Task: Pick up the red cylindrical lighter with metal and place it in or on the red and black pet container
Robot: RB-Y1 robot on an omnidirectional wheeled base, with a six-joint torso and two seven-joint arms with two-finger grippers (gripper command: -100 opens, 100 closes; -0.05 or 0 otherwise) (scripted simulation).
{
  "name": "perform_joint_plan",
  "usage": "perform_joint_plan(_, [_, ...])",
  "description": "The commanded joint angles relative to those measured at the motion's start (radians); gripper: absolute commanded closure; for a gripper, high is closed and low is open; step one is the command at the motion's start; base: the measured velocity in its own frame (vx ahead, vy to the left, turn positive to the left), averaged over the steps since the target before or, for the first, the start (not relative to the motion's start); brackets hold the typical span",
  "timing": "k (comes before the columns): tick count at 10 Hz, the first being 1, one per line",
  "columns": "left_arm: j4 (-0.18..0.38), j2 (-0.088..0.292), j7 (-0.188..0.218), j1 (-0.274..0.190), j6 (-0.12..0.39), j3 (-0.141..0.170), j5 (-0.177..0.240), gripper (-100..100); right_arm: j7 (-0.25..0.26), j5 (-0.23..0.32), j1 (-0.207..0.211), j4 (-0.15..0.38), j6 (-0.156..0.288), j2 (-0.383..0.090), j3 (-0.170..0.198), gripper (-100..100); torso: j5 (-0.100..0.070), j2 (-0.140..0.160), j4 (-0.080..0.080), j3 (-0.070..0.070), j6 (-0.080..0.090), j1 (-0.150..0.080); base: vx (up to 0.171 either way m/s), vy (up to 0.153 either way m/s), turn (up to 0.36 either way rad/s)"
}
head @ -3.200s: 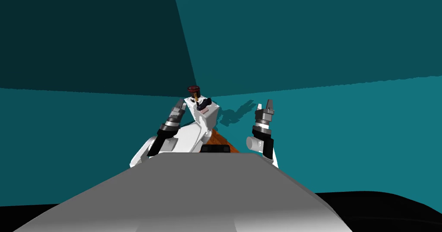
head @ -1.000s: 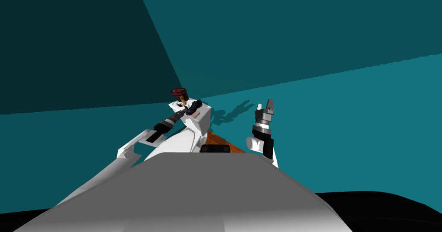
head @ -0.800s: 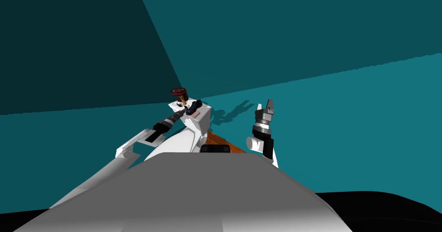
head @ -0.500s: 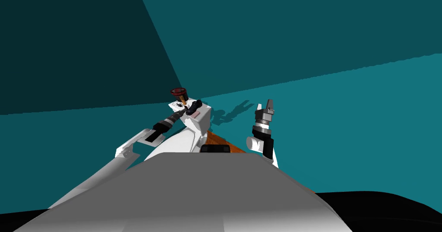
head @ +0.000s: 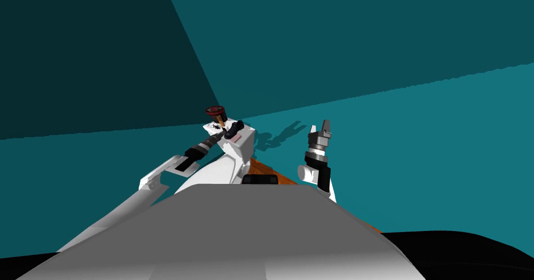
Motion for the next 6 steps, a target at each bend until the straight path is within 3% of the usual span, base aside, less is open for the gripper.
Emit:
perform_joint_plan(1, [0.003, 0.003, 0.000, -0.001, 0.002, 0.000, -0.001, -100, 0.000, 0.000, 0.000, 0.000, 0.000, 0.000, 0.000, 0, 0.000, 0.000, 0.000, 0.000, 0.000, 0.000, 0.012, -0.012, 0.039])
perform_joint_plan(6, [0.003, 0.003, 0.000, -0.001, 0.002, 0.000, -0.001, -100, 0.000, 0.000, 0.000, 0.000, 0.000, 0.000, 0.000, 0, 0.000, -0.001, 0.000, 0.000, 0.000, -0.001, 0.006, -0.004, 0.008])
